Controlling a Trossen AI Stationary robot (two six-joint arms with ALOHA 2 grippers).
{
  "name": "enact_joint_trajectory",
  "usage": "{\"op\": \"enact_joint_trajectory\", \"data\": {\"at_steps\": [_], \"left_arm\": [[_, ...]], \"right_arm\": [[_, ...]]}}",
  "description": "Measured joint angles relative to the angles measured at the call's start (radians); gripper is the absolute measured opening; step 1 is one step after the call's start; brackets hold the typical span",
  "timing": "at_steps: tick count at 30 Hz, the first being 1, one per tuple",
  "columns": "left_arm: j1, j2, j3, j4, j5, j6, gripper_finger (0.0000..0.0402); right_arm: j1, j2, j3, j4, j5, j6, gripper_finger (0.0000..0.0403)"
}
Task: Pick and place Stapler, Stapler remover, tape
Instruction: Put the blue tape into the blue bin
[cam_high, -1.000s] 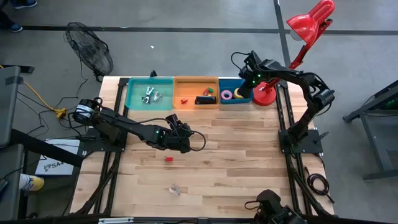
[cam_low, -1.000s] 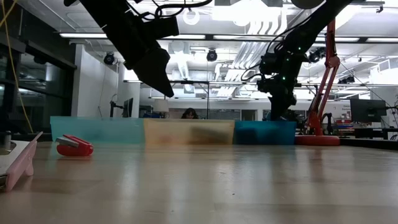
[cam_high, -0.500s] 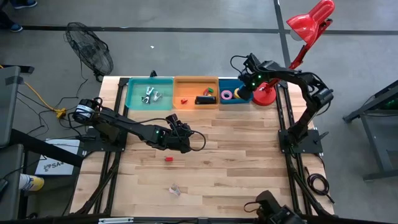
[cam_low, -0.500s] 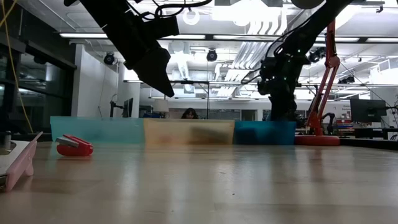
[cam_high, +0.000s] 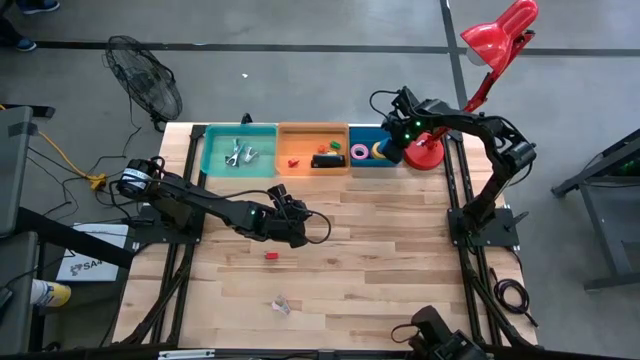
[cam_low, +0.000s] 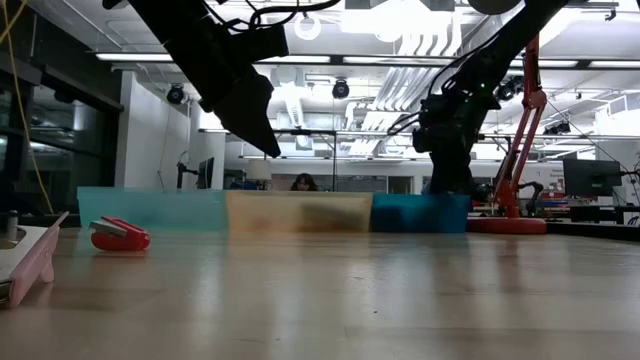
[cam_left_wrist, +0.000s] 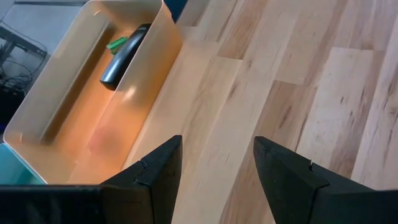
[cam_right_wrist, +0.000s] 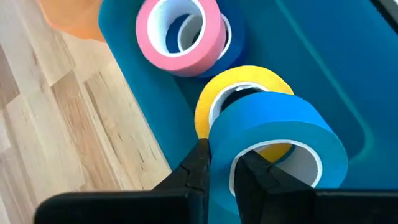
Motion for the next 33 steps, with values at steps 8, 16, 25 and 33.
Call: {"op": "enact_joint_trajectory", "data": {"at_steps": [8, 16, 25, 33], "left_arm": [[0.000, 0.000, 0.000, 0.002, 0.000, 0.000, 0.0193], [0.000, 0.000, 0.000, 0.003, -0.001, 0.000, 0.0193], [0.000, 0.000, 0.000, 0.003, 0.000, 0.000, 0.0193], [0.000, 0.000, 0.000, 0.003, 0.000, 0.000, 0.0193]], "right_arm": [[0.000, 0.000, 0.000, 0.045, 0.018, 0.000, 0.0062], [0.000, 0.000, 0.000, 0.070, 0.042, 0.011, 0.0064], [0.000, -0.005, 0.000, 0.069, 0.159, 0.026, 0.0104], [0.000, -0.091, 0.000, 0.068, 0.244, 0.051, 0.0171]]}}
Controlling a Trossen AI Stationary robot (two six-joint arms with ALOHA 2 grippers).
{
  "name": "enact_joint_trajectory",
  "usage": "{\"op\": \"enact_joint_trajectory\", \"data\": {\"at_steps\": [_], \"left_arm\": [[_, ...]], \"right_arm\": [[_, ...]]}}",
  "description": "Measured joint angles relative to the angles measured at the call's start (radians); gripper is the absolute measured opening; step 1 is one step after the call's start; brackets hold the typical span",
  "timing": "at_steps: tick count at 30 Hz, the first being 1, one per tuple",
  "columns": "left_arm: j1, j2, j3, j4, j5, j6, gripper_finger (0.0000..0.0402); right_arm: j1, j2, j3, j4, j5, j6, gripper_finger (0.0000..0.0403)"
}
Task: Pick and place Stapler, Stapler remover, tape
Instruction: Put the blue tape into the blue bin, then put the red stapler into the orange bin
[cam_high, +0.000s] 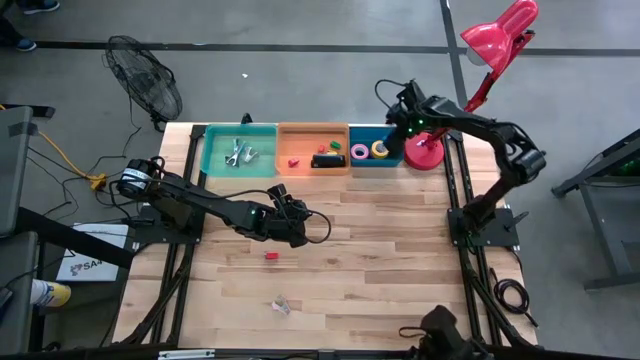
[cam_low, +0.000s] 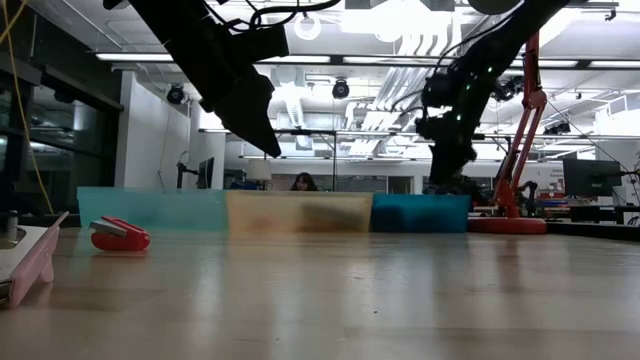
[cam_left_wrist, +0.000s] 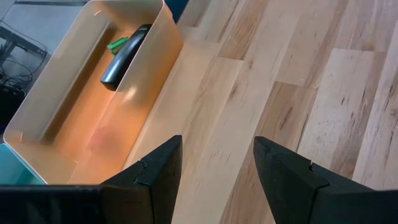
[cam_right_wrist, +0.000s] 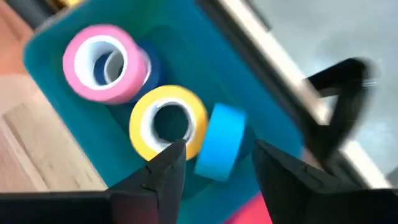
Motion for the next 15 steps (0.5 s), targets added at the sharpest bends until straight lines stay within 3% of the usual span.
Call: {"op": "enact_joint_trajectory", "data": {"at_steps": [5, 15], "left_arm": [[0.000, 0.000, 0.000, 0.000, 0.000, 0.000, 0.0193], [0.000, 0.000, 0.000, -0.004, 0.001, 0.000, 0.0193]], "right_arm": [[0.003, -0.097, 0.000, 0.000, 0.046, 0.037, 0.0178], [0.121, -0.240, -0.003, -0.052, 0.002, 0.083, 0.0174]]}}
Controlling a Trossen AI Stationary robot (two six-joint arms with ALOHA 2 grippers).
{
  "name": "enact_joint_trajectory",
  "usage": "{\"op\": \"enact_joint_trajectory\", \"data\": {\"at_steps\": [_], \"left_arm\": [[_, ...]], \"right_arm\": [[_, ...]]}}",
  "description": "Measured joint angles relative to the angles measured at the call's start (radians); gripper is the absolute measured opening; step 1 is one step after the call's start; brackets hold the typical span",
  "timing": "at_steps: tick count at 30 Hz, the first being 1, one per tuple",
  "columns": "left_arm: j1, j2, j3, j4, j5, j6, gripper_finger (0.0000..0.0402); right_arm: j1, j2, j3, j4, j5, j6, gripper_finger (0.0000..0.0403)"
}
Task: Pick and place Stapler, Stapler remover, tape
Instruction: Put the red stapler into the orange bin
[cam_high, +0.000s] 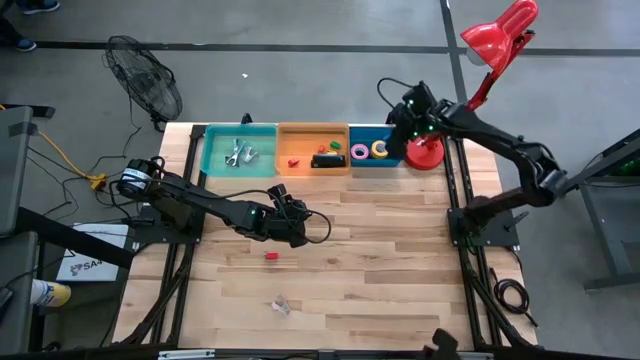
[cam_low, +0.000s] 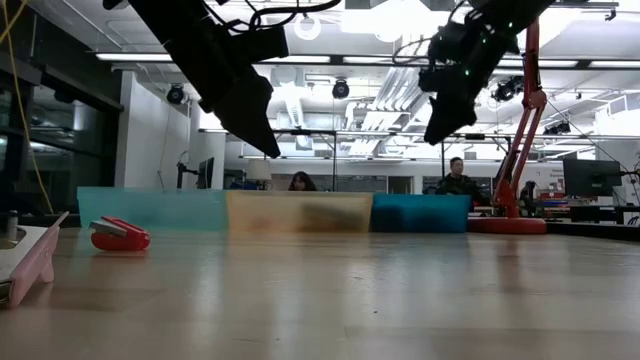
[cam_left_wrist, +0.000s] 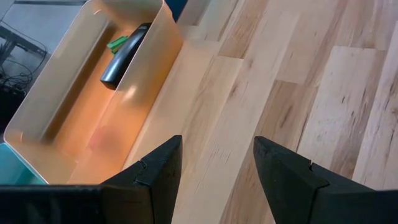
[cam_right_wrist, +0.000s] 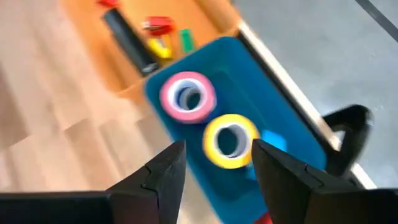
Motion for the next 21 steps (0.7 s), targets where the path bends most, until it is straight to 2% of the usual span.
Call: {"op": "enact_joint_trajectory", "data": {"at_steps": [8, 13, 16, 21], "left_arm": [[0.000, 0.000, 0.000, -0.013, 0.002, -0.015, 0.0193], [0.000, 0.000, 0.000, -0.063, 0.014, -0.075, 0.0193], [0.000, 0.000, 0.000, -0.122, 0.014, -0.116, 0.0193], [0.000, 0.000, 0.000, -0.225, 0.037, -0.207, 0.0193]], "right_arm": [[0.193, -0.035, 0.000, -0.015, 0.016, 0.025, 0.0173], [0.327, -0.035, 0.000, -0.011, 0.111, 0.028, 0.0173], [0.397, -0.035, -0.001, 0.000, 0.112, 0.025, 0.0173], [0.494, -0.055, -0.133, 0.182, 0.088, 0.032, 0.0170]]}}
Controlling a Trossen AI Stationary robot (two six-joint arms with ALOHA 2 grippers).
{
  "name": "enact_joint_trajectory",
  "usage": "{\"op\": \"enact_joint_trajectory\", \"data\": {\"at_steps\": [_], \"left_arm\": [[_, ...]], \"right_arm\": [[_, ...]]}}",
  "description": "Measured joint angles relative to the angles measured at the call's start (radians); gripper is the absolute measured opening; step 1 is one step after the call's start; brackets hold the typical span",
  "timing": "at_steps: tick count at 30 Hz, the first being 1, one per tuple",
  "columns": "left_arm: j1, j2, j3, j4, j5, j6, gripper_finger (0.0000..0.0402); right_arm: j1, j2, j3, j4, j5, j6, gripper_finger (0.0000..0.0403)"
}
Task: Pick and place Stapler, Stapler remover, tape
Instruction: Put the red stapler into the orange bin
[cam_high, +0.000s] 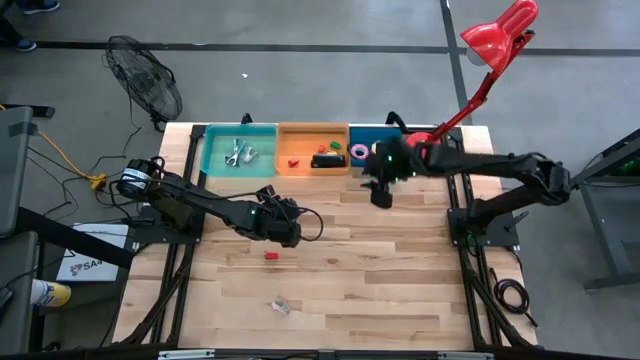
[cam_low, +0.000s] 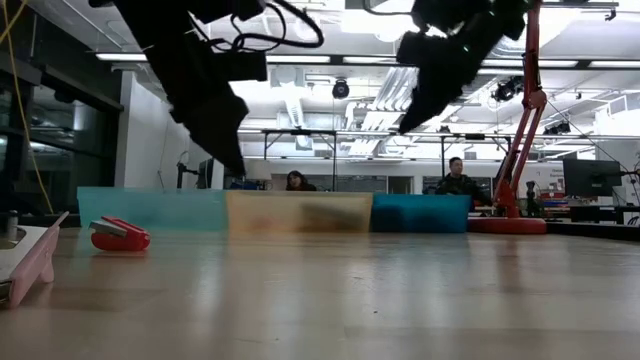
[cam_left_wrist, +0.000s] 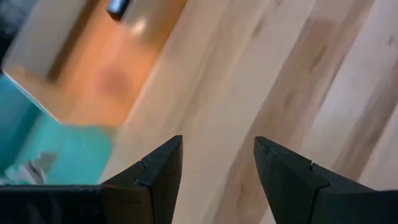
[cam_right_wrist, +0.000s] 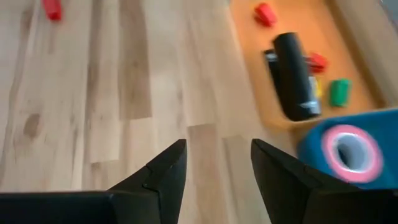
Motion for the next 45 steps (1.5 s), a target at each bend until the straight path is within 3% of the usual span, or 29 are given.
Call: {"op": "enact_joint_trajectory", "data": {"at_steps": [9, 17, 24, 38, 45], "left_arm": [[0.000, 0.000, -0.020, -0.039, 0.161, -0.055, 0.0193], [0.000, 0.000, -0.030, -0.059, 0.230, -0.050, 0.0193], [0.000, 0.000, -0.029, -0.172, 0.381, -0.039, 0.0193], [0.000, 0.000, -0.028, -0.178, 0.710, 0.010, 0.0193], [0.000, 0.000, -0.028, -0.174, 0.777, 0.022, 0.0193]], "right_arm": [[0.153, -0.114, -0.327, 0.340, -0.005, 0.056, 0.0169], [0.328, -0.229, -0.485, 0.493, 0.032, 0.103, 0.0169], [0.459, -0.256, -0.626, 0.655, 0.097, 0.160, 0.0169], [0.552, -0.254, -0.818, 0.842, 0.146, 0.221, 0.0169], [0.573, -0.254, -0.870, 0.917, 0.148, 0.239, 0.0170]]}}
